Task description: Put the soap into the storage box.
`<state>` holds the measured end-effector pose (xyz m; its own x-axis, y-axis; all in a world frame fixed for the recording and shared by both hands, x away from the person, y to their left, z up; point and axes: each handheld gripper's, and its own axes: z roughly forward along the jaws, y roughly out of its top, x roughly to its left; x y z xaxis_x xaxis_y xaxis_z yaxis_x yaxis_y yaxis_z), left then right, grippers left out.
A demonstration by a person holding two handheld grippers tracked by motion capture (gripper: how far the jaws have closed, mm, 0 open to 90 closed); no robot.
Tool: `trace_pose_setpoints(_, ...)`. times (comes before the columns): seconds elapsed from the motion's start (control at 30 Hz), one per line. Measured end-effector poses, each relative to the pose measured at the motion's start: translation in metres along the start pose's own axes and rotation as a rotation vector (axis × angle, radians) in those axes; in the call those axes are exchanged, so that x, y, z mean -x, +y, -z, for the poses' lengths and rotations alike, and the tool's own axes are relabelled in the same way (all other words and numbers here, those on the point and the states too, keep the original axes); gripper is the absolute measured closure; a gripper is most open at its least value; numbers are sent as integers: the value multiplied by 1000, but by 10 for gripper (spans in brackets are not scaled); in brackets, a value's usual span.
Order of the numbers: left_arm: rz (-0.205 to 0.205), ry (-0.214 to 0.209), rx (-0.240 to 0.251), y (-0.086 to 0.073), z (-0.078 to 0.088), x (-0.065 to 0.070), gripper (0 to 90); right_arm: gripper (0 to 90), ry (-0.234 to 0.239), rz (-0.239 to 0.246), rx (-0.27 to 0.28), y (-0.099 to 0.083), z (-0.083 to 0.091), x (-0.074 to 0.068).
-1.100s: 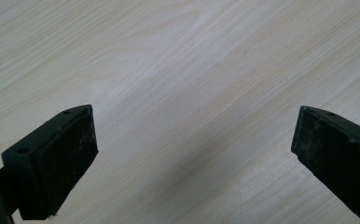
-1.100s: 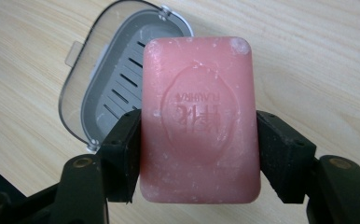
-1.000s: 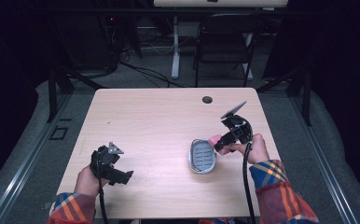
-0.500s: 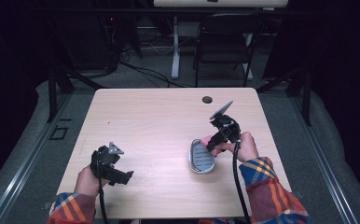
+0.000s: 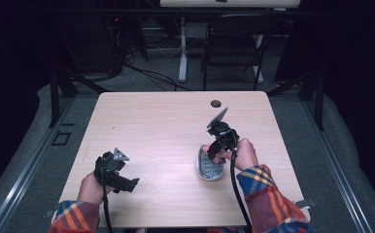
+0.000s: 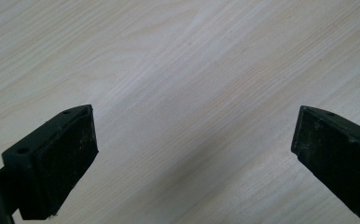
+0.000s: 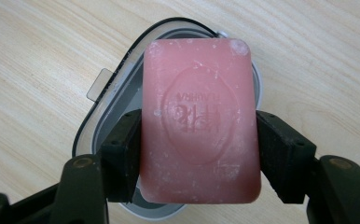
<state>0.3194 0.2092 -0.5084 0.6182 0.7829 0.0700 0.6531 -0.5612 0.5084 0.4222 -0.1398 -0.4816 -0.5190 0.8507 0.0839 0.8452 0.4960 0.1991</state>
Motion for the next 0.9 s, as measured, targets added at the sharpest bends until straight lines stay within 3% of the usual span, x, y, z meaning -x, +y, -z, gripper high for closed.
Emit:
trace_pose_setpoints(0.17,-2,0,-2,0,0,0,2,370,-14,-23,19,-1,-8,-7)
trace_pose_setpoints(0.23,-4,1,-2,0,0,0,2,369,-33,-4,-12,-1,-10,-8)
trace_pose_setpoints(0.33,-5,0,-3,0,0,0,2,368,-28,-25,7,-2,-16,-10)
trace_pose_setpoints(0.57,-6,1,-5,0,0,1,2,347,4,-34,-2,-4,-13,-9)
trace_pose_setpoints(0.67,-7,0,-8,1,0,1,2,353,12,-41,23,-6,-10,-11)
trace_pose_setpoints(0.77,-8,4,-3,0,-1,1,2,423,37,-11,23,-9,-4,-10)
trace_pose_setpoints(0.83,-7,3,-3,0,-1,1,2,431,35,-15,30,-10,-3,-10)
trace_pose_setpoints(0.9,-9,3,-4,0,-1,1,2,447,37,16,51,-11,5,-11)
